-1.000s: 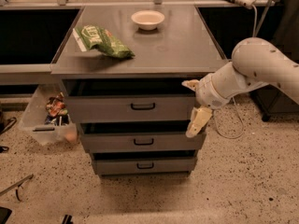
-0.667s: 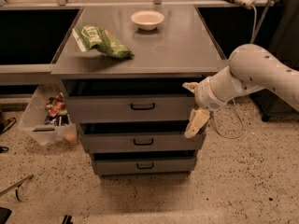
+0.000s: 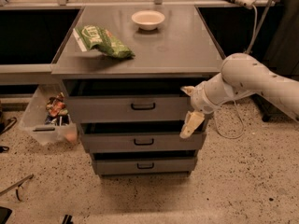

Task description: Open top drawer

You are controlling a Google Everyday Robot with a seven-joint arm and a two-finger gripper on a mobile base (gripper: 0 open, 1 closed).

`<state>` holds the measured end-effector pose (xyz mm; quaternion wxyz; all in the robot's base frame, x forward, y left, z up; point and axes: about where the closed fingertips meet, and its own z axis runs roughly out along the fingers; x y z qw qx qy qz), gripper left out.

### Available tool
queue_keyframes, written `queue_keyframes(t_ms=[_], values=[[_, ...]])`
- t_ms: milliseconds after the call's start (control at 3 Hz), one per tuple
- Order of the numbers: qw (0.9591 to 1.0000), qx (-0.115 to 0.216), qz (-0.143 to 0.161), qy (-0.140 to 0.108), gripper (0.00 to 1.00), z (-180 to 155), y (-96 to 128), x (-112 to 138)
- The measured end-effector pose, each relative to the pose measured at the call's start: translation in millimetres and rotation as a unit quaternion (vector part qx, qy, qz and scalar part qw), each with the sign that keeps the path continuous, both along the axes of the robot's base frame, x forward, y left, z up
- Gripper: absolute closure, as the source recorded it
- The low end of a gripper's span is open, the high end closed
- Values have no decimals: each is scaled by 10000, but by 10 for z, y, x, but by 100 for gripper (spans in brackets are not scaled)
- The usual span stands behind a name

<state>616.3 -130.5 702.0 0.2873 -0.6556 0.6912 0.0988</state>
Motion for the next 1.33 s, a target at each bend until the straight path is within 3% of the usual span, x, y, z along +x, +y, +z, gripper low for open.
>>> queue_keyframes(t_ms=[667,1000,1333], values=[[9996,148,183,-167,0,-39,214,273],[9994,179,278,-77,0,-133,296,308],[9992,157,336,169,0,-301,321,266]])
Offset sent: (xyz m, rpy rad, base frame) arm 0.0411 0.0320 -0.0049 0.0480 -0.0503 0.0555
